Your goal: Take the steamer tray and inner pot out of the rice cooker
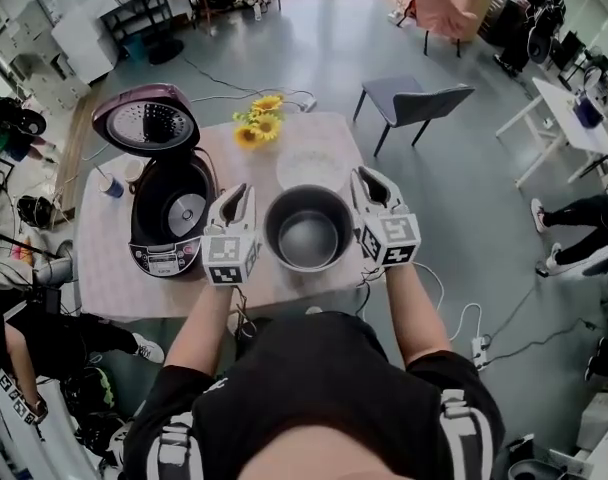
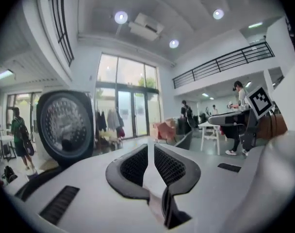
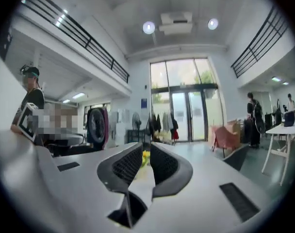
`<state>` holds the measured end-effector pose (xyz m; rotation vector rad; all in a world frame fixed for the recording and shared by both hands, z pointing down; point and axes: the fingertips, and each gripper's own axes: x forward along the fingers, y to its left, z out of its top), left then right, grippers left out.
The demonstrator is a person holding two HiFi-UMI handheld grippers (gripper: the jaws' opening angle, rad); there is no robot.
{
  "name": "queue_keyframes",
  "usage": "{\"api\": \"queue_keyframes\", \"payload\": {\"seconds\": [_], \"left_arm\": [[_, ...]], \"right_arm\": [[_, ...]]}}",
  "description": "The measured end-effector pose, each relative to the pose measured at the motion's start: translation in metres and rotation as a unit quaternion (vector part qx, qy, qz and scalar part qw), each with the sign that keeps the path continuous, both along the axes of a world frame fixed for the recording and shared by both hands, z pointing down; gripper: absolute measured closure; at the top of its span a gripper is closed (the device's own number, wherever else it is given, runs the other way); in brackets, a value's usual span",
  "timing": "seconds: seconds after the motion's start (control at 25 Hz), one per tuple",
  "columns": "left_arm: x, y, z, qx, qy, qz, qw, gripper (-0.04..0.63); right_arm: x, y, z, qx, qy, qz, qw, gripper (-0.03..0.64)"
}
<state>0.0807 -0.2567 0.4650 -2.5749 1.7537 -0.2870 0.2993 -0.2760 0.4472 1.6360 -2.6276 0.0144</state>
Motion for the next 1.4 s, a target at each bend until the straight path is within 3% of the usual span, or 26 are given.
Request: {"api": "queue_keyframes", "payload": {"seconds": [0.12, 0.32, 0.6, 0.88, 1.4], "left_arm": [[-0.01, 0.009, -0.051, 0.061, 0.0, -0.033, 0.9976, 0.563], [-0.026, 0.024, -0.084, 0.068, 0.019, -0.067, 0.9953, 0.592], [-0.028, 0.031, -0.081, 0.054, 0.027, -0.057, 0.9966, 0.592], [-0.026, 0.032, -0.084, 0.06, 0.022, -0.054, 0.9965, 0.592], [-0.018, 0.032, -0.087, 0.061, 0.025, -0.047, 0.9967, 0.592]], "right_arm": [[0.003, 0.012, -0.058, 0.089, -0.038, 0.026, 0.995, 0.573], [-0.005, 0.038, -0.099, 0.155, -0.033, 0.029, 0.987, 0.618], [-0.017, 0.044, -0.088, 0.117, -0.045, 0.011, 0.992, 0.618], [-0.024, 0.046, -0.089, 0.133, -0.028, 0.001, 0.991, 0.618], [-0.011, 0.04, -0.081, 0.114, -0.037, 0.017, 0.993, 0.618]]}}
